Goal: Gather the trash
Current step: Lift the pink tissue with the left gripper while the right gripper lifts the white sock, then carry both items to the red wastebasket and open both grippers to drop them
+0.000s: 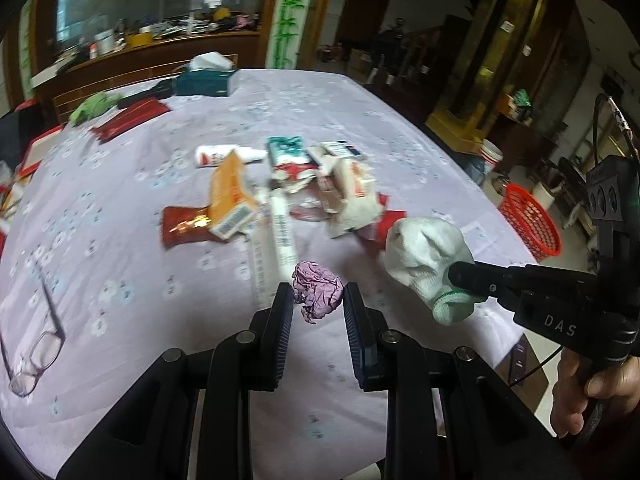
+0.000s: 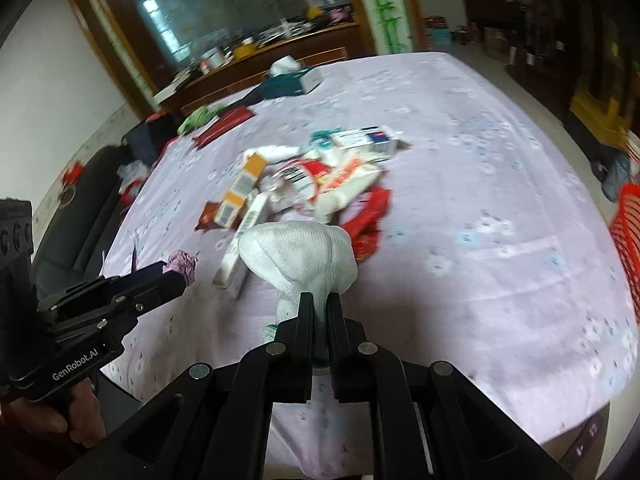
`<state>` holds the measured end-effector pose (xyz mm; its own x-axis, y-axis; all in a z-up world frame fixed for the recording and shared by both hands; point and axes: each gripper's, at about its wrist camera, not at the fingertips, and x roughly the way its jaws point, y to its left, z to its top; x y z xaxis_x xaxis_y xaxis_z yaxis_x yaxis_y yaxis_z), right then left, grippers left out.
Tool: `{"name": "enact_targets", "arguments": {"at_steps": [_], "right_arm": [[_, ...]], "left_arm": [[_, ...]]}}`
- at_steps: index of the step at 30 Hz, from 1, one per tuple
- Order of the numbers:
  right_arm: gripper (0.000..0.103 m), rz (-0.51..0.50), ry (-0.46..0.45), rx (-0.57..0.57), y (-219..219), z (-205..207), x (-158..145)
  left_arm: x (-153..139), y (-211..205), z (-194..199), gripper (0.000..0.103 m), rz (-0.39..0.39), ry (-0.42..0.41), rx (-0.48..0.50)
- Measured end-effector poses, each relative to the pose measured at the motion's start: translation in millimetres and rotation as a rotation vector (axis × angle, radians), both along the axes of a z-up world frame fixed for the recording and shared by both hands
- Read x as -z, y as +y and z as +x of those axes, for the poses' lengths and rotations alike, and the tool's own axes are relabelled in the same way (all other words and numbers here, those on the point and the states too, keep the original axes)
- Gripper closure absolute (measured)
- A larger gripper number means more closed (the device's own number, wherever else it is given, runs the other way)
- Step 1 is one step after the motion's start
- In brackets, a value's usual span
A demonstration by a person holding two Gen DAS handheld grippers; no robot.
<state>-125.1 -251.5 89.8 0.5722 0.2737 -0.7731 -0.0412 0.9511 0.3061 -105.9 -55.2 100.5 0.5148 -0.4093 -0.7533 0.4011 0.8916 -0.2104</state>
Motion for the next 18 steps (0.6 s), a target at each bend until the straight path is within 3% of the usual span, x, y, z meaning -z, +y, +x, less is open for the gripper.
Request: {"name": "enact_targets", "arguments": {"at_steps": [11,18], "right_arm": [[0.096,0.014,-0.008,0.196,-71,-32,-19],[0.096,0.030,-0.025,0.321,-146,-46,-28]], "left_arm": [[-15,-65,1,0.078,-0.019,-0.021,0.163],[-32,-139,1,0.078,-0.026,-0.045,0.275]]}}
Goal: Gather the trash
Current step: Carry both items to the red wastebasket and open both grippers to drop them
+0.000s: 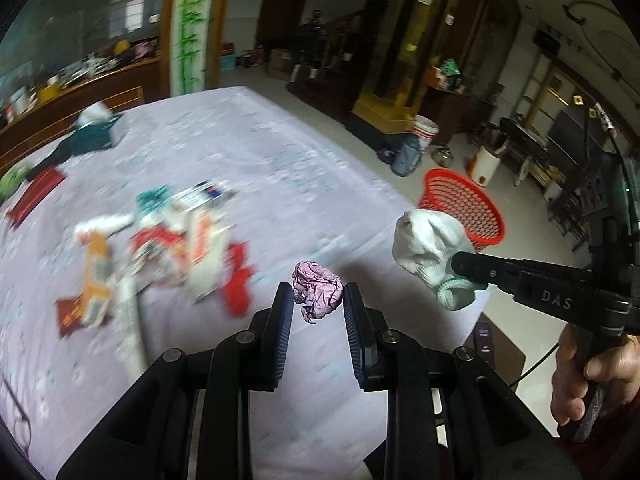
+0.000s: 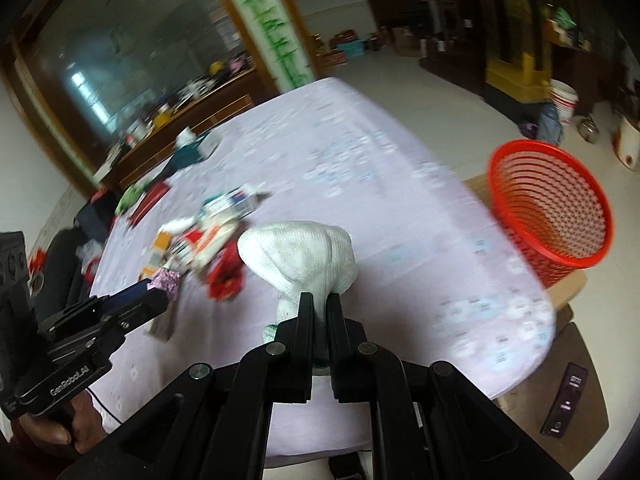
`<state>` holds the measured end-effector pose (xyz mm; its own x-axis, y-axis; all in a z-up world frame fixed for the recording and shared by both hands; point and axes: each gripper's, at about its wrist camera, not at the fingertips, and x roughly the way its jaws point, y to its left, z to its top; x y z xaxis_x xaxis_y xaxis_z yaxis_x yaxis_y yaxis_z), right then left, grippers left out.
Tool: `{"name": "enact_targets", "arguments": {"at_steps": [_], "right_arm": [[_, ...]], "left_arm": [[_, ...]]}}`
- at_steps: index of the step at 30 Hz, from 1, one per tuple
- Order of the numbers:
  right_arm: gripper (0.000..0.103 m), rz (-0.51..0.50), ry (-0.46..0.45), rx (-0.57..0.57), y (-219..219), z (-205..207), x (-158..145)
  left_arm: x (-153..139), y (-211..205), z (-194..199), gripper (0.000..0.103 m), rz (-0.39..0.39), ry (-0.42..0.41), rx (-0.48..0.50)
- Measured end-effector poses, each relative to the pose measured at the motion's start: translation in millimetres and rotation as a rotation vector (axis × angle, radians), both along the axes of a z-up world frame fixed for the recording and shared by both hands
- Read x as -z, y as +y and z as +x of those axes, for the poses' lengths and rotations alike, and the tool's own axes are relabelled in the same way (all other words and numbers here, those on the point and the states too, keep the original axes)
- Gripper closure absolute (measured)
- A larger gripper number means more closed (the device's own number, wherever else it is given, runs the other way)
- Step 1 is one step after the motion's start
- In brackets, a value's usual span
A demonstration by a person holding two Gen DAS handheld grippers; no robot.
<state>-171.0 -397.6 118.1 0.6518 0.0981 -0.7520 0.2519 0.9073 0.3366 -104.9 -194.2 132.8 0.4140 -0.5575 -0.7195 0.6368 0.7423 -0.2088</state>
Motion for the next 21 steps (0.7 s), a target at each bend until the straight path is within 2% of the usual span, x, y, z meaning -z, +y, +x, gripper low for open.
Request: {"name": "enact_targets", "arguments": {"at_steps": [3,13,21], "right_arm": [[0.096,0.012,-0.012,0.059,-39,-7,-4],[0.096,0.009,0.001,0.253,-165,-33,-10],[0.096,0.001,0.011,0.314,-239,-33,-7]], "left_arm": [[-5,-35,0,0.078,-0.014,0.012,0.050],[-9,-193,1,0.078,-0.028,0.047,0.240],[7,-292,17,0.078,-0.011,0.096,0.309]]}}
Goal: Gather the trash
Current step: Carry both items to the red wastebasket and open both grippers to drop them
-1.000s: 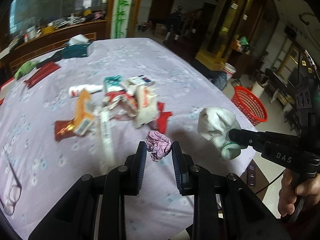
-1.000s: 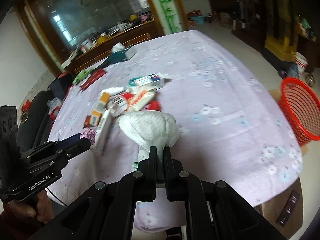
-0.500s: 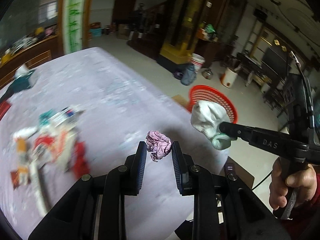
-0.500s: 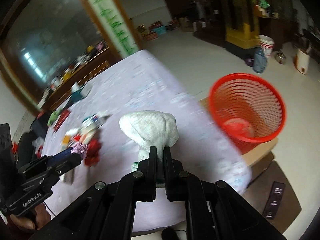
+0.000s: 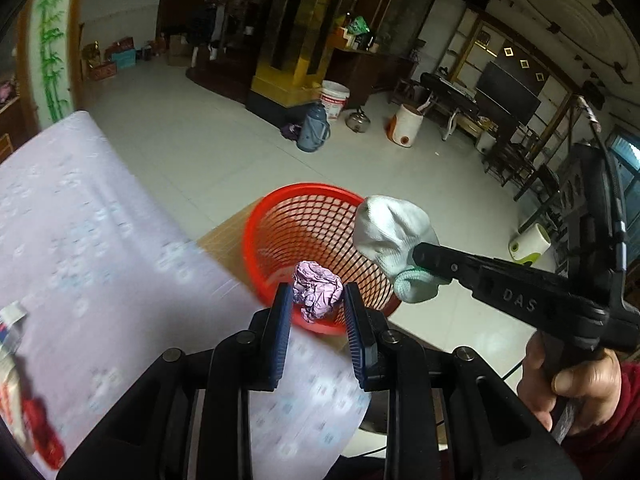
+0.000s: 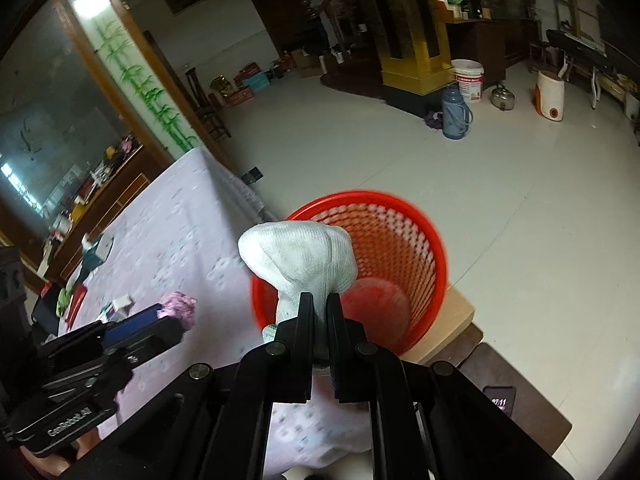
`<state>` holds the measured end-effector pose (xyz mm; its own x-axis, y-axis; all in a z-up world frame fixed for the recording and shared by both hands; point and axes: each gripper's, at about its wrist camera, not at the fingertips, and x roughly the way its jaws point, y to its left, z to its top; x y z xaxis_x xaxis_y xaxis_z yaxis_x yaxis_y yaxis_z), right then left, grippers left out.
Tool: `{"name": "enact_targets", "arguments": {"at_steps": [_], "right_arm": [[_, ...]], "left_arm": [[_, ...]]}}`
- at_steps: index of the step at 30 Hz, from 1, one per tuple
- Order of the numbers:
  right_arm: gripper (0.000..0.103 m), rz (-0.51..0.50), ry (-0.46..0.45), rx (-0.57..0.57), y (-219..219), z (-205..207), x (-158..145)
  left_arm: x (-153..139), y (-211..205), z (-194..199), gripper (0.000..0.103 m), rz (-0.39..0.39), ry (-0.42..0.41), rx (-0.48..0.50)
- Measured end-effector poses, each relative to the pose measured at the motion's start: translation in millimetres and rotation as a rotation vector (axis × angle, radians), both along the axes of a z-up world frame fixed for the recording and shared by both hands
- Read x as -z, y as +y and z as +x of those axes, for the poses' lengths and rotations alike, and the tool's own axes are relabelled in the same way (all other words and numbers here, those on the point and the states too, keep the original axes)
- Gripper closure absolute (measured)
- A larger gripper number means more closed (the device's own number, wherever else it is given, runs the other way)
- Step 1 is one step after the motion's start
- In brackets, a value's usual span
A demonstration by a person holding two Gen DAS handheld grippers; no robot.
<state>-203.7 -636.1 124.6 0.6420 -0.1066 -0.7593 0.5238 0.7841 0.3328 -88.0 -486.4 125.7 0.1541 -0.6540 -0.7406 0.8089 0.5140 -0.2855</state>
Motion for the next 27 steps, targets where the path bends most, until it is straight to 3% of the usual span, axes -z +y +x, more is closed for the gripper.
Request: {"name": "enact_targets", "arguments": {"at_steps": [5,8,13,18,20,27], "right_arm": [[0.093,-0.003,0.005,0.009,-30,13,5],[0.086,0.004,0.001,0.005,-42,19,7],[0.077,-0.011,-0.019,-0.012,-48,21,5],[0.075,-0.013,-0.014,-0.048,-39,23,4],[0.065,-0.011,-0.011,-0.076,-31,24,5],[0.062,0.032,0.011,-0.261,25,44,19]], "left_arm": [[13,-48,14,0.076,0.024,0.003,0.014],[19,-62,20,0.050,0.054,-0.005,-0.015],[17,-64,27,0.050,0.042,0.025,-0.060],[14,-36,27,0.050,0.049,0.031,-0.132],[13,-21,26,0.049,0.054,0.030,-0.177],[6,51,19,0.048,0.057,0.027,-0.346]]}}
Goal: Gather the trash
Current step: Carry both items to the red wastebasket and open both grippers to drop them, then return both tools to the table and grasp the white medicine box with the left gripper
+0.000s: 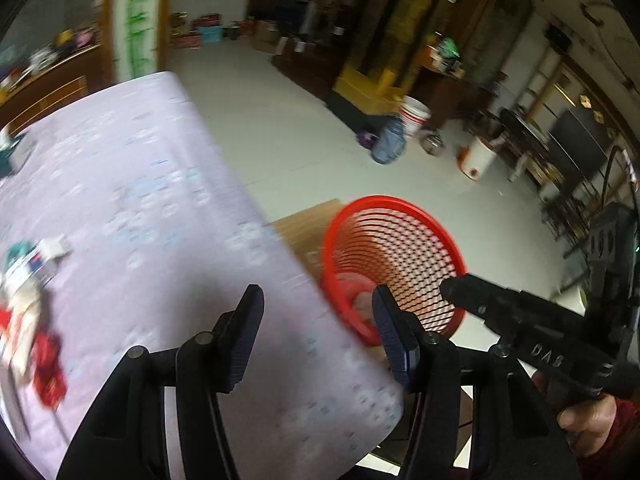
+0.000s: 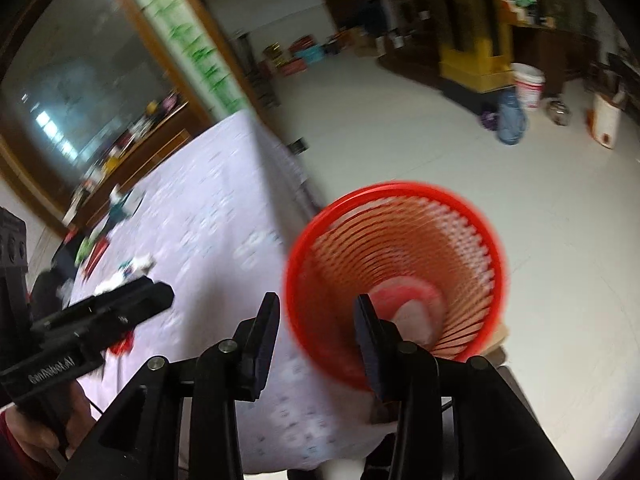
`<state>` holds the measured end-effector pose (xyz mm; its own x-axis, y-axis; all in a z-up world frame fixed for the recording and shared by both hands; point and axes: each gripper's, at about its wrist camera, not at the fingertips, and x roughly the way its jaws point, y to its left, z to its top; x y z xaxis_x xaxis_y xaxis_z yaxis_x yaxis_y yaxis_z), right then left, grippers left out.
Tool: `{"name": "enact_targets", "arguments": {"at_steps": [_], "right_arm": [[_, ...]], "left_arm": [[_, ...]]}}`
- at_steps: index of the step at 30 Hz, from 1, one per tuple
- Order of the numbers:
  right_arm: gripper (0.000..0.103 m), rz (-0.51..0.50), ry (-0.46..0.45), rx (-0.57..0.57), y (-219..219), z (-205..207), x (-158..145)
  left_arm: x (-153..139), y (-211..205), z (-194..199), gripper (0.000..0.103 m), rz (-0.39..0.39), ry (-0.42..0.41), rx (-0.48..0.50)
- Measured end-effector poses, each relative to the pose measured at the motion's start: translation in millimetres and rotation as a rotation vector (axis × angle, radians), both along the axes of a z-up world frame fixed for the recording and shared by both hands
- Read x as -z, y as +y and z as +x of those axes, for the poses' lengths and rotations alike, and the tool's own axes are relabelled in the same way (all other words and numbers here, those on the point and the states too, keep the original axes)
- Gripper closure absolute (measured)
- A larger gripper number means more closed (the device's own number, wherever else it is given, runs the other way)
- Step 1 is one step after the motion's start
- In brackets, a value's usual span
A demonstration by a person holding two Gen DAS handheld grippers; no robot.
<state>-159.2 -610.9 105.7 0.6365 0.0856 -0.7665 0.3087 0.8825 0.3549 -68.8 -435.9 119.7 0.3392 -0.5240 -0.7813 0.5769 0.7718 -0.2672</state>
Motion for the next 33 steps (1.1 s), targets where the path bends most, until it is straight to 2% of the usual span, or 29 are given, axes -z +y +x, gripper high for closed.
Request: {"name": "enact_targets", "arguments": {"at_steps": [6,9,12,18,23,28,33], "right_arm": [[0.062,0.029,0.008,-0.103,53,17,7],[0.062,0.022,-0.002,-0.143,88,22,9],[0.062,0.052,0.017,-0.179,123,28,11],[0.062,0.051,0.026,-0.249,185,36,11],[0.061,0.043,0.045,-0.287,228,43,15],[0.061,0.036,0.061,-0.312,263,47,21],[0.060,0.014,0.066,-0.314,277,50,22]], "left_arm": [[1,68,-5,0.048,0.019,-0.008,-0.112],[1,103,-11,0.048,0.009,-0.011,-0.149],[-2,143,-17,0.048,0.032,-0.029,-0.182],[-3,243,-18,0.048,0.023,-0.027,-0.311],[10,314,-5,0.047,0.073,-0.007,-0.429],[35,352,14,0.047,0.121,0.038,-0.457],[59,357,36,0.047,0.134,0.081,-0.445]]}}
